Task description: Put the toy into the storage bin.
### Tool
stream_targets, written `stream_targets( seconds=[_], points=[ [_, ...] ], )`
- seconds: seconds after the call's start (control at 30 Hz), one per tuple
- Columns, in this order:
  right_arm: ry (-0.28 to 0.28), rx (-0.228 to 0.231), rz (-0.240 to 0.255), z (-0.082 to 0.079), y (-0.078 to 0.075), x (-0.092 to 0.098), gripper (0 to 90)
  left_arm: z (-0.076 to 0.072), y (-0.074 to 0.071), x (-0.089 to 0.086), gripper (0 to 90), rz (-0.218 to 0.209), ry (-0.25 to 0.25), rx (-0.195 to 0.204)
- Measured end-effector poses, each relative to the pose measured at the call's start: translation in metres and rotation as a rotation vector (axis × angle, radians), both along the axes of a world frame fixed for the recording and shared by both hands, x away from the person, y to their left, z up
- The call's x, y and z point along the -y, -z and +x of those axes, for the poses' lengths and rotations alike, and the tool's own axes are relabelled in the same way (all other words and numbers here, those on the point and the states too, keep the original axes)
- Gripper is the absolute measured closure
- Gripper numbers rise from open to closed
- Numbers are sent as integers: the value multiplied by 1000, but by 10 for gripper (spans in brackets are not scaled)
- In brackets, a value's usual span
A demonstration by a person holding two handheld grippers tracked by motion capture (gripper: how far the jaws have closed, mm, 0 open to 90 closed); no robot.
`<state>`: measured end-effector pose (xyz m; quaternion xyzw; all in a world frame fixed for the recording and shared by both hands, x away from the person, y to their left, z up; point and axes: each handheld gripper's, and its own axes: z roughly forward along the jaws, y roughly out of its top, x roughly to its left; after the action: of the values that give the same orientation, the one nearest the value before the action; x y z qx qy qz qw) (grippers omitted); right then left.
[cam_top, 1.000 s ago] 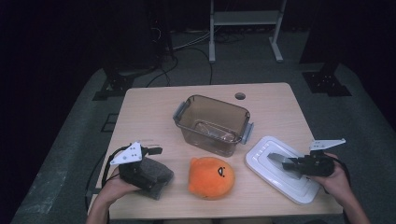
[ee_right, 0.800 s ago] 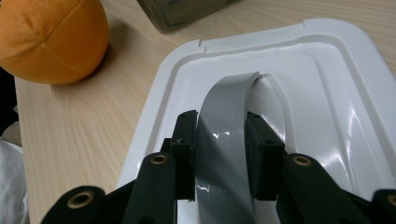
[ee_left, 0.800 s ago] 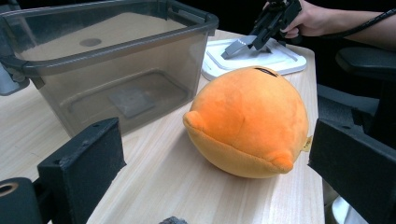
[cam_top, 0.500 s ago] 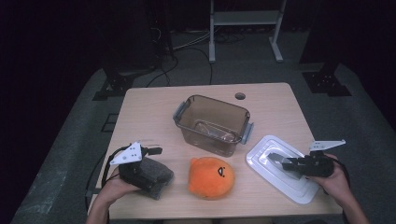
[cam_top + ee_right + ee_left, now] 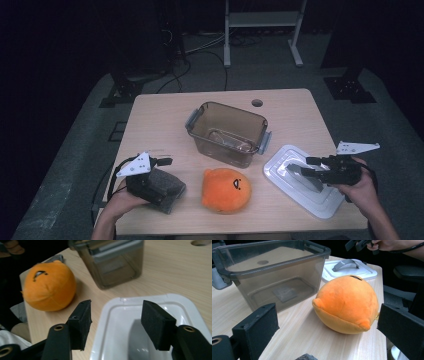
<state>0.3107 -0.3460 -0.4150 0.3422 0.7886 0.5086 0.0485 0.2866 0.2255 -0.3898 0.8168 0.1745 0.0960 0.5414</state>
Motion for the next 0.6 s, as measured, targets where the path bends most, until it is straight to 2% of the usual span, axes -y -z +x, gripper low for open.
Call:
stream_targets(
  seconds=[0.23,0.53,0.6],
  points=[
    [-85,28,15,-2,-21,-27,372,-1,0,-2,26,1,-5,2],
    [-182,51,11,-6,-40,-60,363,0,2,-3,26,6,-8,-4],
    [-210,69,-3,-8,-46,-69,360,0,2,-3,26,4,-8,-5]
  ],
)
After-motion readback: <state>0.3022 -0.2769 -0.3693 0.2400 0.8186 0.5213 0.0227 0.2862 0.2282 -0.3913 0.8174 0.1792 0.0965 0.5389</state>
